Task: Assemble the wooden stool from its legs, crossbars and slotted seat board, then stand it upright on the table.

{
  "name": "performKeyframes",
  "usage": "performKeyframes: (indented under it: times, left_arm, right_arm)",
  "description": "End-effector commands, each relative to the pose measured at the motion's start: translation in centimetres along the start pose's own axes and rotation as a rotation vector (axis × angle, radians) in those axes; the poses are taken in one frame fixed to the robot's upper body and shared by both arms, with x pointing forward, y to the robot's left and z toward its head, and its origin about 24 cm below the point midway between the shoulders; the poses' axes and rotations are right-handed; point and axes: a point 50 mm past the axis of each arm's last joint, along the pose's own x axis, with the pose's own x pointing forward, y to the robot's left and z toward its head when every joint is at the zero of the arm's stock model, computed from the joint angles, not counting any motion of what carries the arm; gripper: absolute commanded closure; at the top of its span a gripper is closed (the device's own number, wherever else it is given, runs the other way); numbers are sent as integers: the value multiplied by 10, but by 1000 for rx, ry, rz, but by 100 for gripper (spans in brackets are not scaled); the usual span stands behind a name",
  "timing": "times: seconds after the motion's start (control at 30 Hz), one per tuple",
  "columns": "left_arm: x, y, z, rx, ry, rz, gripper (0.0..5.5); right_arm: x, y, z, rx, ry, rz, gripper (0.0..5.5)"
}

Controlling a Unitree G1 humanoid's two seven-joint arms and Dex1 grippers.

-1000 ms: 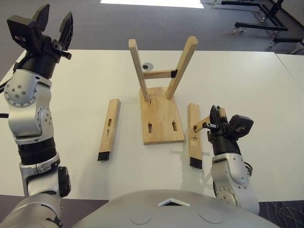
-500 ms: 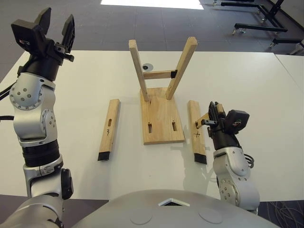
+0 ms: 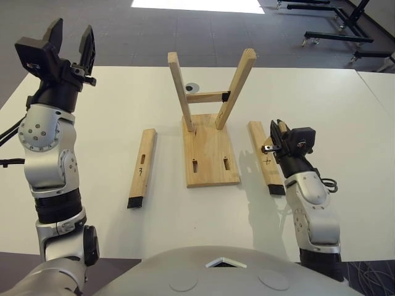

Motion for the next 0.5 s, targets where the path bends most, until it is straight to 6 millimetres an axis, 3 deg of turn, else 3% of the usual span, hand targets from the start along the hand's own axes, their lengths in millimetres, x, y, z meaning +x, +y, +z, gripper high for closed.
performKeyframes:
  times: [0.03, 0.33, 0.37, 0.5]
  left_arm:
    - [-5, -5, 1, 5, -5, 12, 292]
    - [-10, -6, -3, -7, 18, 19, 292]
    - [-11, -6, -3, -8, 19, 18, 292]
    - [-13, -4, -3, -9, 19, 24, 292]
  right_arm:
    - [2, -10, -30, 62, 184, -11, 511]
    - [7, -10, -20, 41, 134, -10, 511]
    - [9, -11, -17, 46, 122, -9, 474]
    - [18, -17, -2, 38, 58, 29, 415]
